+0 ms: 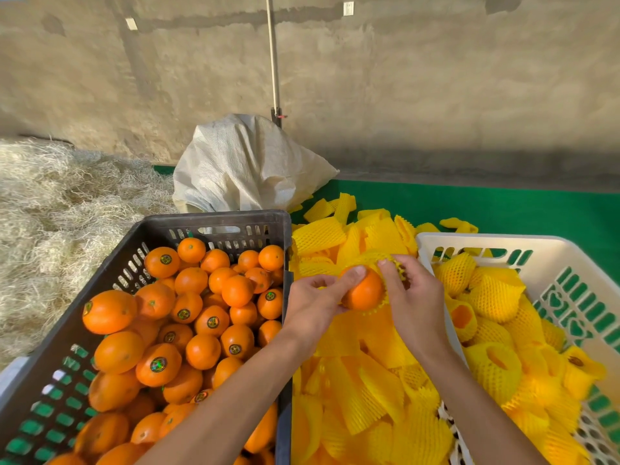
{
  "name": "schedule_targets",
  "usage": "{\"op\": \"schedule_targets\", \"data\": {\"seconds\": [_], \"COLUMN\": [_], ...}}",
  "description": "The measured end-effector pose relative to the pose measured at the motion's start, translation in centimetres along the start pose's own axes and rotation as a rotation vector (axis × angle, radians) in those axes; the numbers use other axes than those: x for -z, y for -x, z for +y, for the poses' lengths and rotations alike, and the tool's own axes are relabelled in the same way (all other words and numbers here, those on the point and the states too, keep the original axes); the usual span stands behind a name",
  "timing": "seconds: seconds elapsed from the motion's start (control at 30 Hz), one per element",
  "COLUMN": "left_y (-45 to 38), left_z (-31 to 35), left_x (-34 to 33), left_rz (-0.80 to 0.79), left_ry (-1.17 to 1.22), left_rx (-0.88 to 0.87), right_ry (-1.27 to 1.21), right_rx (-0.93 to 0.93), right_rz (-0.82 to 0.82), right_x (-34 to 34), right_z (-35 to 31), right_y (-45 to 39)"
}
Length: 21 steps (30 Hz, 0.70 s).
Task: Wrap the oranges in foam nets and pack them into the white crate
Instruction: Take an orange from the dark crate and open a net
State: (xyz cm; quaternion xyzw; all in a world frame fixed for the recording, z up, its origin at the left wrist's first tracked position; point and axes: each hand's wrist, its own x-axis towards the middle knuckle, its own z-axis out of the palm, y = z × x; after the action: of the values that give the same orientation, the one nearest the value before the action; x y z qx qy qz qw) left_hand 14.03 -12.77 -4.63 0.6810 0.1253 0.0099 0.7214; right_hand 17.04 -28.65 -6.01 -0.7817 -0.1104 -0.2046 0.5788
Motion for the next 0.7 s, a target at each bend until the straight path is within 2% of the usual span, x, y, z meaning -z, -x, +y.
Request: {"op": "schedule_targets", "data": {"seconds": [0.1, 0.17, 0.27, 0.33, 0.4, 0.47, 0.5, 0.6, 0.7], "left_y": [0.0, 0.1, 0.0, -0.4, -0.8, -0.9, -1.0, -0.9, -0.9], "left_z": [0.0, -0.1, -0.3, -0.3, -0.1, -0.1, -0.3, -0.7, -1.3], "left_x": [-0.2, -0.2, -0.1, -0.1, 0.2, 0.4, 0.4, 0.1, 0.1], "left_rz": [0.103, 0.151, 0.143, 0.079, -0.051, -0.213, -0.233, -0.117, -0.041], "left_ry": [-0.109, -0.149, -0.156, -0.11, -0.019, 0.065, 0.094, 0.061, -0.288], "left_rx": [-0.057, -0.106, -0.187, -0.125, 0.028, 0.12, 0.128, -0.026, -0.261], "right_ry": [0.165, 0.156, 0.044, 0.01, 0.01, 0.024, 0.032, 0.072, 0.12], "right_rx": [0.225, 0.32, 0.269, 0.177, 0.118, 0.104, 0.102, 0.084, 0.099], "right_rz": [0.002, 0.016, -0.011, -0.03, -0.008, 0.022, 0.028, 0.011, 0.044], "right_x": [-0.5, -0.9, -1.6, -2.0, -2.1, -1.7, -1.5, -1.2, -1.3], "right_z": [-0.8, -1.2, -1.3, -1.1, -0.6, -0.1, 0.1, 0.6, 0.7], "right_y": [1.1, 1.6, 1.9, 2.0, 1.7, 1.2, 1.0, 0.9, 0.8]}}
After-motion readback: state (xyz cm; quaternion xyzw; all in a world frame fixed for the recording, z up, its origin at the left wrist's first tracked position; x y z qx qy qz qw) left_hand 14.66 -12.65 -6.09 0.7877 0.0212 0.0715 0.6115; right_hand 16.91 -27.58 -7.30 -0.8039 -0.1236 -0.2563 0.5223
